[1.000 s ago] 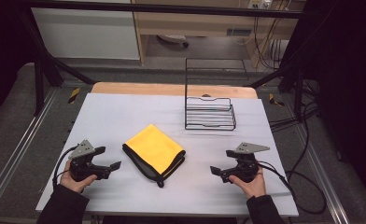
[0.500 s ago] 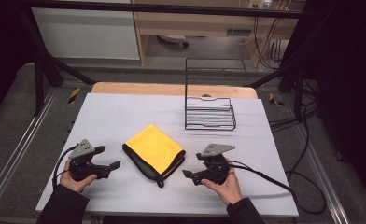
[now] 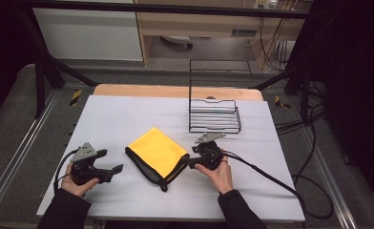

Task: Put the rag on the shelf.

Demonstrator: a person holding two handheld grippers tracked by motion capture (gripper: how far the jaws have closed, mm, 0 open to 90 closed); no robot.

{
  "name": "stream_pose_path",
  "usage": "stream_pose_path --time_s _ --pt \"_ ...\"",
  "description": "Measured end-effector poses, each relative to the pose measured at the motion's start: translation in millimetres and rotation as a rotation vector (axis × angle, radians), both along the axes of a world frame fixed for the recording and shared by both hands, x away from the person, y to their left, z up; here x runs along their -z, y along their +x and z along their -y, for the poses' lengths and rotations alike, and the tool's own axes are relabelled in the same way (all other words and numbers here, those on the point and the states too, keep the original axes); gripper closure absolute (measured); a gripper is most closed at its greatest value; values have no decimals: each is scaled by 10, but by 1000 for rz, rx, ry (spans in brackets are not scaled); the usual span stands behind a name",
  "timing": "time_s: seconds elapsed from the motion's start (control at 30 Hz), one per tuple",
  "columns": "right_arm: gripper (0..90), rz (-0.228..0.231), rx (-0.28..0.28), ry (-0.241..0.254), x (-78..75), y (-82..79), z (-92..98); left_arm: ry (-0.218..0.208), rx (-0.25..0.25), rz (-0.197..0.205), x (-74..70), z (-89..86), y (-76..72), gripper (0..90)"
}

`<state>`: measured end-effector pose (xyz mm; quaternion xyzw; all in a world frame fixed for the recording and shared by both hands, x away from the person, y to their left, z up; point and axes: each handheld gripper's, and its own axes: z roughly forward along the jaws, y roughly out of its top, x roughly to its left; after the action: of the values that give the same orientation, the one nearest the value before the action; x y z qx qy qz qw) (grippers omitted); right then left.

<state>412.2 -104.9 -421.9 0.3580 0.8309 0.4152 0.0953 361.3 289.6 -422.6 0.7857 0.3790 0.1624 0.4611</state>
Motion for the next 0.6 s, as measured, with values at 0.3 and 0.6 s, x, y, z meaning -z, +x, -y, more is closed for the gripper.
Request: stream_pose_path --time_s 0.3,0.6 --pt "531 -60 -36 -43 175 221 -142 5 2 -1 4 -1 2 82" --pt "689 -82 -81 -55 230 205 -154 10 5 -2 4 7 0 84"
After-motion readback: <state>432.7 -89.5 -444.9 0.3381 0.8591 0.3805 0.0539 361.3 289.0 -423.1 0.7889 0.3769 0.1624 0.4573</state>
